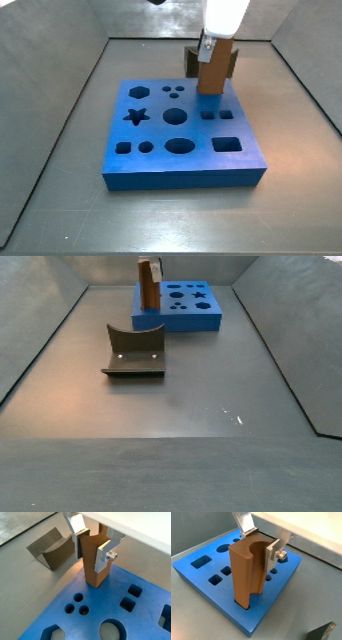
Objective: Insert the arch object.
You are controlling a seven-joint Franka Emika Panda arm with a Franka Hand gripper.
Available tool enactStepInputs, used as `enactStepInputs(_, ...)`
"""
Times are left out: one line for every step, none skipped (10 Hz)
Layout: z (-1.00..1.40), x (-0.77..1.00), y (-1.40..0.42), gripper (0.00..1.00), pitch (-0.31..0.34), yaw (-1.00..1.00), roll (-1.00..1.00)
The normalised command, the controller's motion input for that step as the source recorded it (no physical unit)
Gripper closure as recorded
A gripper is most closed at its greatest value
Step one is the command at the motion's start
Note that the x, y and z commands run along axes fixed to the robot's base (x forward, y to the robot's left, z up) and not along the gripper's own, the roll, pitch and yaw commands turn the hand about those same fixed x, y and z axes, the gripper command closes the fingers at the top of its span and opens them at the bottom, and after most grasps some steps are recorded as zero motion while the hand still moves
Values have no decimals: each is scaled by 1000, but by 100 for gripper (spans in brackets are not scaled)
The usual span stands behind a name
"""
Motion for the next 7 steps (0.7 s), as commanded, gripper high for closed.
enactStepInputs(-271, -89, 51, 100, -19, 0, 16)
enactStepInputs(-257, -57, 123, 100, -11, 43, 24)
enactStepInputs(-223, 0, 174, 100, 0, 0, 63)
enactStepInputs(-220, -11, 194, 100, 0, 0, 77)
enactStepInputs(-206, -77, 231, 100, 0, -29, 76)
enactStepInputs(-120, -109, 117, 100, 0, -77, 19)
enactStepInputs(0, -9, 0, 100, -39, 0, -1)
